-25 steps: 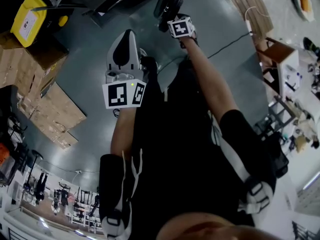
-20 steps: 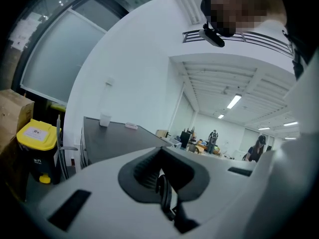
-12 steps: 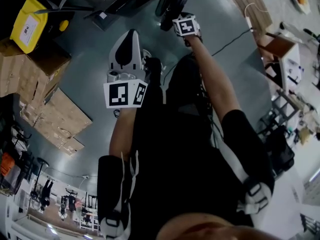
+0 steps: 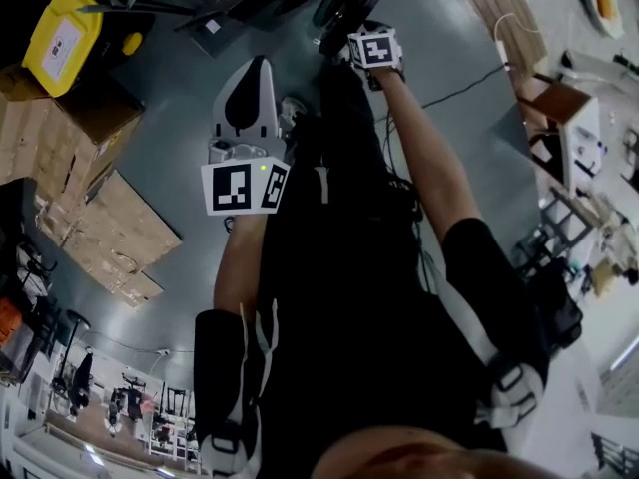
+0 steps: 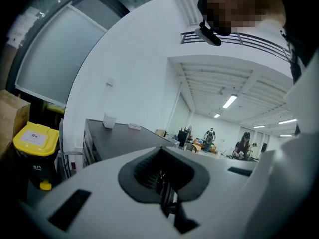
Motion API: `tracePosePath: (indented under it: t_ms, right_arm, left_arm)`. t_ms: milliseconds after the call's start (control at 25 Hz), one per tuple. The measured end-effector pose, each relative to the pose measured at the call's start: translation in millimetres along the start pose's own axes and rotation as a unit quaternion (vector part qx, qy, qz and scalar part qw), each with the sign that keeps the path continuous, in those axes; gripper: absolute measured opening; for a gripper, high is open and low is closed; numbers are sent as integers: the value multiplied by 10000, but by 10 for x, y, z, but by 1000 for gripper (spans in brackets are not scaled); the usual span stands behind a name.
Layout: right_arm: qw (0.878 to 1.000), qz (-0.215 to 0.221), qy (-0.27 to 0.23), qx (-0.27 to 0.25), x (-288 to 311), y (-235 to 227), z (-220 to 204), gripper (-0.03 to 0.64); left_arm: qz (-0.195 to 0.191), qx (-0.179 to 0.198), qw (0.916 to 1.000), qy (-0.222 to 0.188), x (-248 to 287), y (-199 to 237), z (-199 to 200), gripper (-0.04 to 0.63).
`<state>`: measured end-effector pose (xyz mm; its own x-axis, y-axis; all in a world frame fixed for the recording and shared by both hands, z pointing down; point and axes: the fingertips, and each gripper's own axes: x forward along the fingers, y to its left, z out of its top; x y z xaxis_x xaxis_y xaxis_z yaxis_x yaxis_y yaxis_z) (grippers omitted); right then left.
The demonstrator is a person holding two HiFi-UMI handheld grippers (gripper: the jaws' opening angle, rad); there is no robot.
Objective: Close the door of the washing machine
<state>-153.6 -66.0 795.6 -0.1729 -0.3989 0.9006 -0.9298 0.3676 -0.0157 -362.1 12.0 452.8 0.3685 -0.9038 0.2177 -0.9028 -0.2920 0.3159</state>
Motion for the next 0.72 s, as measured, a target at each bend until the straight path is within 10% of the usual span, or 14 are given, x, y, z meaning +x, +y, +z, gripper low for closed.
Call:
tracePosePath:
  t_ms: [720]
  right_arm:
    - [9995, 165, -170, -213, 184, 316, 412, 163]
  left_arm:
    - [288, -125, 9995, -11, 114, 322, 110, 6]
